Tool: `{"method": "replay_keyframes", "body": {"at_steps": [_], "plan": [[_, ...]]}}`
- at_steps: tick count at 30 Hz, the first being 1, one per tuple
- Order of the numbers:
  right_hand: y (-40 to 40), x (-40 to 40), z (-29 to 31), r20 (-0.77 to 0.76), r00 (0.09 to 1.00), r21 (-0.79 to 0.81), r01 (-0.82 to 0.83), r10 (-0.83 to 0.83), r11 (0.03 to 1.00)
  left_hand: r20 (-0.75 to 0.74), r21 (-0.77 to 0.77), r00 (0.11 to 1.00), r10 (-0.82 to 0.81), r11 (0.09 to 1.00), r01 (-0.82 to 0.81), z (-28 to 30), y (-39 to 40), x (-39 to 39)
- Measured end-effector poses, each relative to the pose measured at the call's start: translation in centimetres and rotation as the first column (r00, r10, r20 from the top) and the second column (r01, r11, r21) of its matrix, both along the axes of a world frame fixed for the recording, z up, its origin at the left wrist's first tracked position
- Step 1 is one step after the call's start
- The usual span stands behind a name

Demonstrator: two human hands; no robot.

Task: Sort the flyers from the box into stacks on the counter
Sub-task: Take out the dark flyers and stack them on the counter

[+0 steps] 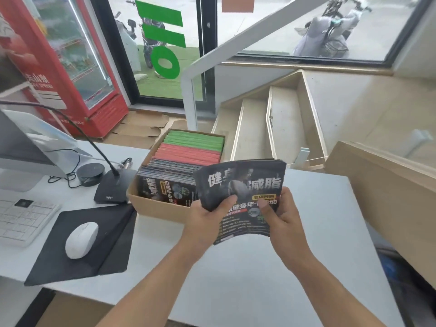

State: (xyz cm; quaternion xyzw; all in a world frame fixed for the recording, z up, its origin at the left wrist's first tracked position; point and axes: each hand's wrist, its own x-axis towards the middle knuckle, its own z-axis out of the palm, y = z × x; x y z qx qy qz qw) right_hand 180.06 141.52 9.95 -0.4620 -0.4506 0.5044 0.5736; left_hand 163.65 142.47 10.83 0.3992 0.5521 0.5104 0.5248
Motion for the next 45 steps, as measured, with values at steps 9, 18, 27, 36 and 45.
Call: {"method": "replay_keyframes", "body": {"at_steps": [9, 18, 27, 36, 45], "plan": [[-1.7, 6.0, -4.6, 0.068, 0.995, -0.172, 0.079, -0.068, 0.982, -0.079, -0.013, 0.923, -0.377, 0.926, 0.377, -4.6, 0.7, 5.2], [-1.9, 6.0, -5.6, 0.098, 0.985, -0.254, 0.166, -0.145, 0.953, -0.108, -0.035, 0.891, -0.442, 0.897, 0.441, -6.7, 1.2, 5.3], [-1.1, 5.8, -6.7, 0.144, 0.976, -0.33, 0.206, -0.166, 0.921, 0.038, -0.208, 0.933, -0.357, 0.911, 0.357, -7.4, 2.8, 6.6], [1.7, 12.3, -8.7, 0.385, 0.888, -0.468, 0.421, -0.25, 0.777, -0.132, -0.376, 0.894, -0.428, 0.856, 0.355, -7.9, 9.6, 14.8], [11.9, 21.4, -9.9, 0.627, 0.743, -0.42, 0.578, -0.237, 0.7, -0.204, -0.415, 0.698, -0.687, 0.706, 0.574, -9.5, 13.8, 22.0]]}}
